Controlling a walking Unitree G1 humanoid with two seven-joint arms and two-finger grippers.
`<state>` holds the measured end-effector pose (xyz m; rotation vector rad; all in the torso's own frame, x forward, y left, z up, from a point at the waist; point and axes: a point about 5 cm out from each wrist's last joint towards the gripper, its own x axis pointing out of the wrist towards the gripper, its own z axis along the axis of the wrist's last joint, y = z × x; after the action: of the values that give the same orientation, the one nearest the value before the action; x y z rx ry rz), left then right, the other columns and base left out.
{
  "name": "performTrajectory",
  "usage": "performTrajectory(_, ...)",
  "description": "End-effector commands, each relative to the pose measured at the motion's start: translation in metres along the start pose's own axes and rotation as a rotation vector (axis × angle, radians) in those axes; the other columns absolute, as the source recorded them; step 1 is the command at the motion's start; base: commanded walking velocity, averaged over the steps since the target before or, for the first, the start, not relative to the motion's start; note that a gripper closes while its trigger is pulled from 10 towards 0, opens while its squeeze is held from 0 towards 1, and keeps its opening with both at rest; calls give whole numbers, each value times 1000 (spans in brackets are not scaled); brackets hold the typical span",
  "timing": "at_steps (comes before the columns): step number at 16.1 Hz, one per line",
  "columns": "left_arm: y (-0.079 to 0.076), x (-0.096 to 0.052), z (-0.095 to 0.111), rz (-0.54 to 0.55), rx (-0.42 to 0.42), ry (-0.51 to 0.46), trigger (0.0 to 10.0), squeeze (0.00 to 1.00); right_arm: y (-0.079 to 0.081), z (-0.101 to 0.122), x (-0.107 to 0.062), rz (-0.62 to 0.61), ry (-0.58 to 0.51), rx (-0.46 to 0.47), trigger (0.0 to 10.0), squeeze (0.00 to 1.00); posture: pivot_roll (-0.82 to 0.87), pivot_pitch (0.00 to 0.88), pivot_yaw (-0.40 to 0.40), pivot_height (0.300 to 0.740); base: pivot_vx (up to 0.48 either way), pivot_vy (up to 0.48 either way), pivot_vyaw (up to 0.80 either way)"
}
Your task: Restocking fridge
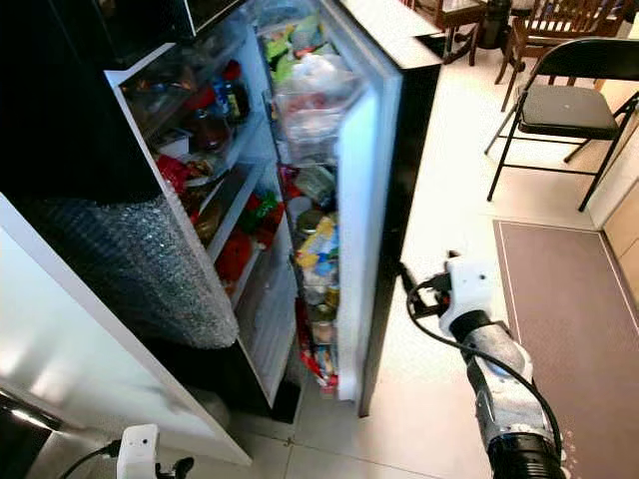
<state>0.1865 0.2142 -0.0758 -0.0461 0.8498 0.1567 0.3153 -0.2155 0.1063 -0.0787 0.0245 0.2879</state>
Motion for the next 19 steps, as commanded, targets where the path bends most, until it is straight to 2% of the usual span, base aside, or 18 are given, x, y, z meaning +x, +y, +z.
performTrajectory(1,2,-1,-5,15,-13,22,10000,0,7,8,3,67,-27,-5,10000,0,-109,44,49,740,0,0,0)
performTrajectory(4,2,-1,-5,15,-12,24,10000,0,21,10,-1,232,-18,18,10000,0,-111,43,48,740,0,0,0)
performTrajectory(7,2,-1,-6,14,-15,27,10000,0,35,4,-13,412,24,47,10000,0,-114,40,48,740,0,0,0)
performTrajectory(10,1,-1,-7,12,-15,30,10000,0,42,3,-19,483,25,100,10000,0,-114,39,48,740,0,0,0)
performTrajectory(12,1,-1,-7,11,-15,31,10000,0,47,0,-25,544,47,102,10000,0,-115,36,48,740,0,0,0)
performTrajectory(13,1,-1,-7,11,-15,32,10000,0,45,0,-24,523,49,85,10000,0,-115,36,48,740,0,0,0)
performTrajectory(14,1,-1,-7,11,-14,33,10000,0,32,0,-16,386,56,56,10000,0,-115,36,48,740,0,0,0)
performTrajectory(16,2,-1,-8,11,-14,35,10000,0,16,5,-5,191,37,51,10000,0,-116,32,46,740,0,0,0)
performTrajectory(18,2,-2,-8,11,-14,36,10000,0,14,11,0,148,11,48,10000,0,-112,32,46,740,0,0,0)
performTrajectory(19,2,-2,-8,11,-14,36,10000,0,17,14,5,172,4,53,10000,0,-109,31,48,740,0,0,0)
